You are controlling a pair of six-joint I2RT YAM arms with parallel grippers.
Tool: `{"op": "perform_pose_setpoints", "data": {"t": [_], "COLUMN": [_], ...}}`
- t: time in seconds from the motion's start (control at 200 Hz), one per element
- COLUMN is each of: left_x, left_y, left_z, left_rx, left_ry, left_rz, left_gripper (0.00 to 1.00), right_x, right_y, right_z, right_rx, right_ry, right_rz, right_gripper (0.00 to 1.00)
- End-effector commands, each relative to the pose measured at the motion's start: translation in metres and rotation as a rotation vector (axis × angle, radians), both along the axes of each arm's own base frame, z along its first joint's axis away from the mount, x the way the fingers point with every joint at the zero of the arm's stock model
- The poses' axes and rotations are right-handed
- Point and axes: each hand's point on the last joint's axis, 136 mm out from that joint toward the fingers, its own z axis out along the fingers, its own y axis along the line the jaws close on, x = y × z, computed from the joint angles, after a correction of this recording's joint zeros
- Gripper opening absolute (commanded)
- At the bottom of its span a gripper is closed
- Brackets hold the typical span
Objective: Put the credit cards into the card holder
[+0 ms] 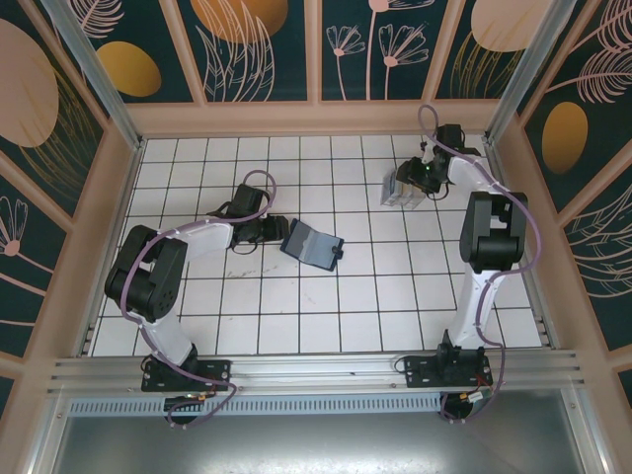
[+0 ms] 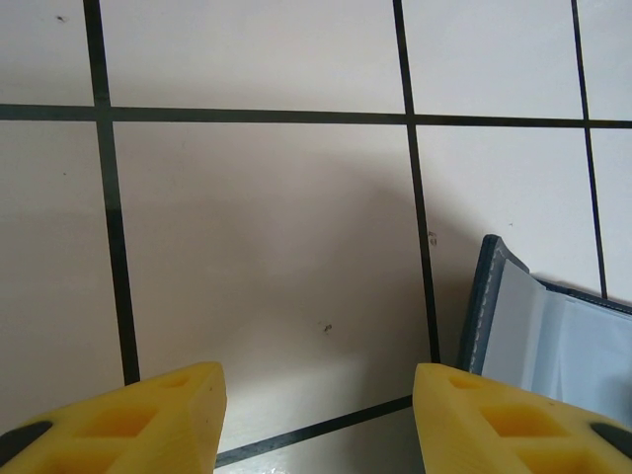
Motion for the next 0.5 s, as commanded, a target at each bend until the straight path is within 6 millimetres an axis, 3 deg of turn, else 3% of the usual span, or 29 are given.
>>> {"op": "perform_pose_setpoints", "data": {"t": [0.0,0.31,0.495], "left_x": [-0.002,-0.003,-0.003], "left_y": [0.0,0.0,-0.001], "left_z": [-0.005,-0.008,-0.012], "left_rx": [0.005,0.008,0.003], "left_ry": [0.016,0.025,0.033], "left_rz": [0.007,0.008,0.009], "left_gripper": [0.54,0.54,0.53], "right_x": [0.011,0.013,0.011], "right_y": [0.013,0.015,0.014], "right_z": [0.017,0.031,0.026], "right_rx": [0.05,0.061,0.06], "right_ry": [-0.062,-0.1,-0.083], "right_rz": [0.054,0.047,0.045], "right_gripper": [0.49,0.43,0.38]}}
